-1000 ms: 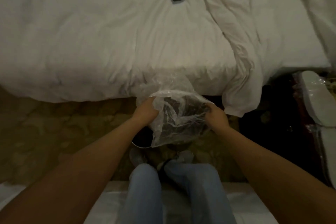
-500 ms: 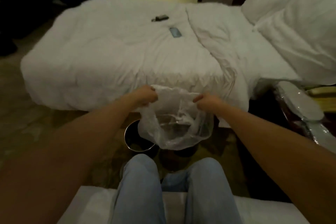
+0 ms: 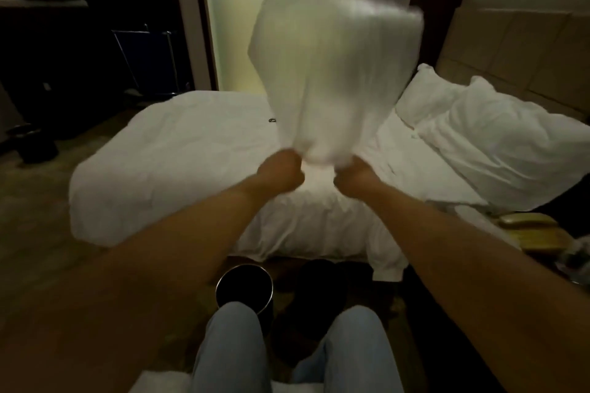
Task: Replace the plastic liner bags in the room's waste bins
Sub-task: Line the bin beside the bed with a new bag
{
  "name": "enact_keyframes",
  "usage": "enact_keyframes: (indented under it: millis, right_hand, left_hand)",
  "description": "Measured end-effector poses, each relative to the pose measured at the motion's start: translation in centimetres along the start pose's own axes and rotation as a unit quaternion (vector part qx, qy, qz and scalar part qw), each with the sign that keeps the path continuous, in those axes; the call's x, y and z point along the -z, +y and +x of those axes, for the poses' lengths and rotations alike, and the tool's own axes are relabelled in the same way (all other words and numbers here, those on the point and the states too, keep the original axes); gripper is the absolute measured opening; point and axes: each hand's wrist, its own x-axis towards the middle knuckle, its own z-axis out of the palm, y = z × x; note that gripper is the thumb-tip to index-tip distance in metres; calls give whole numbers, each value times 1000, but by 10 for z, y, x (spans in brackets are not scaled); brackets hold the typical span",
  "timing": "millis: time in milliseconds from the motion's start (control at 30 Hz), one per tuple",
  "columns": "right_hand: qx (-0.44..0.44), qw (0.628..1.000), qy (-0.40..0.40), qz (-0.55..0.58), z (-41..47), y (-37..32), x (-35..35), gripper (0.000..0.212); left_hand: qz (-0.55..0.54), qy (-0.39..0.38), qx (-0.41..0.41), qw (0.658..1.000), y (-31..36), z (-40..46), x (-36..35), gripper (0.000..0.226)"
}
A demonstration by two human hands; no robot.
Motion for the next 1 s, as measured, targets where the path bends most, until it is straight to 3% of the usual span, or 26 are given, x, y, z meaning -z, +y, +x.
enact_keyframes:
  millis: [33,133,167,233,267,300,333,367,400,467,567,667,733,800,1000]
  right_hand:
    - [0,995,-94,-40,-16,12,-19,32]
    - [-46,953,-295,-47,-52,46,-65,28]
    - [-63,926,-369,-56,-58,54,-81,23]
    - [-75,830,-545,-96,-69,65,-102,31]
    - [-73,790,-602,-89,-72,69,-110,33]
    - [-104,783,-612,-43,-72,74,-115,25]
    - [-121,798,-590,-16,-70,78,-122,15]
    - [-132,811,-569,10,-63,86,-131,22]
    - [-110,803,-585,0,-56,92,-137,31]
    - [-66,754,-654,-17,-39,101,-149,44]
    - [-105,751,-652,26,-20,113,-160,55]
    - [-146,788,-597,31,-8,127,-164,52]
    - [-156,842,-516,6,0,139,-168,40]
    - [-158,889,-429,-31,6,155,-174,34]
    - [-211,921,-318,-77,4,180,-170,58]
  left_hand:
    - [12,-76,68,995,-41,7,-43,41]
    - [83,-211,148,963,-122,1,-134,90]
    - [94,-276,123,948,-122,-11,-140,83]
    - [128,-441,102,883,-94,-40,-132,34]
    - [133,-490,98,856,-84,-46,-137,25]
    - [140,-541,96,823,-72,-48,-137,27]
    - [130,-561,97,812,-76,-44,-145,29]
    - [114,-566,120,808,-81,-42,-148,30]
    - [98,-567,134,807,-88,-35,-154,29]
    - [57,-567,152,807,-101,-25,-161,22]
    - [-4,-574,137,807,-109,-8,-166,57]
    - [-31,-508,147,848,-118,15,-173,49]
    - [-49,-435,153,886,-125,27,-181,36]
    - [-25,-367,124,922,-132,39,-189,42]
    - [-28,-277,111,954,-132,54,-199,70]
